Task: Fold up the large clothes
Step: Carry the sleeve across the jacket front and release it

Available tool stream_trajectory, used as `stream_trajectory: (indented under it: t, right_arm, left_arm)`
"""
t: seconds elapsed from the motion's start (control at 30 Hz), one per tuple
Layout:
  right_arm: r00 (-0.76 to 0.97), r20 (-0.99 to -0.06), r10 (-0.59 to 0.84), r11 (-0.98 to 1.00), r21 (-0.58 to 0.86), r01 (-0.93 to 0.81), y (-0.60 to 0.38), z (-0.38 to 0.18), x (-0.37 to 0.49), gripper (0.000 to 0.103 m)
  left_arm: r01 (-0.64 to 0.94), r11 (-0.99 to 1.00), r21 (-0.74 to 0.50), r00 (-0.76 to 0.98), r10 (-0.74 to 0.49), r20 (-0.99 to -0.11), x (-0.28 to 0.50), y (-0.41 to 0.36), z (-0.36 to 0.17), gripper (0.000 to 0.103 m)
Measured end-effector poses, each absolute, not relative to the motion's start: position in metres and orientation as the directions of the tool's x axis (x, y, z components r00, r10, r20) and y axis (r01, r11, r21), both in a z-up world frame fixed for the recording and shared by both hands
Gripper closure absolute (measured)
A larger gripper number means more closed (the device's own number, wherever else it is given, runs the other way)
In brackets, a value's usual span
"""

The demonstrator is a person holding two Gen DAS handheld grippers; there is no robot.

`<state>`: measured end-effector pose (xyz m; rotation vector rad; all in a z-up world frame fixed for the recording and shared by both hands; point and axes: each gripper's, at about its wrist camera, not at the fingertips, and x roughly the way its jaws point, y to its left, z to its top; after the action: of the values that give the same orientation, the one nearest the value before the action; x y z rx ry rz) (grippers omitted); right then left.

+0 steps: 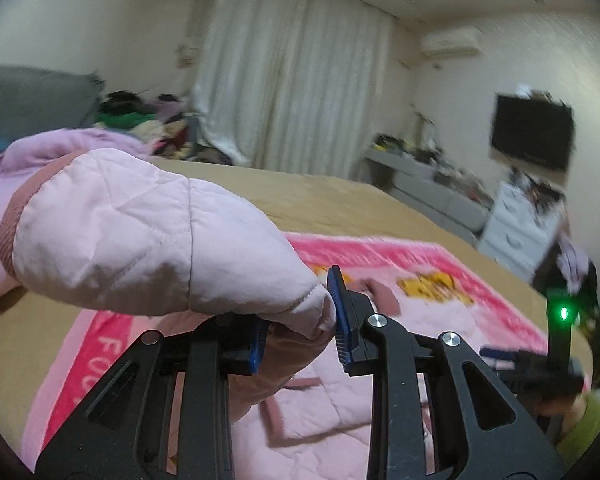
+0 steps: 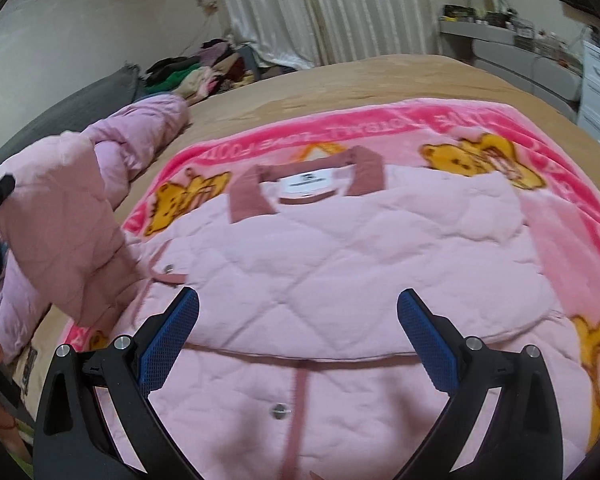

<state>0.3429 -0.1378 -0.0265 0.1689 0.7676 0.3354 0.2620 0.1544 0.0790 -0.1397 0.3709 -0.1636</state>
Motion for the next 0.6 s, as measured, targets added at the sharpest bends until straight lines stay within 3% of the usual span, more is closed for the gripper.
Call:
stream_trajectory:
  t: [0.37, 0.6]
  right_arm:
    - [0.687, -0.661, 0.303, 0.946, 0.296, -0.133, -0.185, -0.035, 0.346, 0.004]
    - [0.684, -0.676, 0.276, 0.948, 0.309, -0.077, -0.207, -0.045, 0.347, 0.004]
  left_arm:
    - [0.347, 0.936, -0.060, 0.813, -0.332, -0.478, 0.285, 0.078, 0.021, 0.083]
    - [0.430, 0.902, 0.033, 0.729, -0.326, -0.602, 0.289, 0.034, -0.027, 0.083]
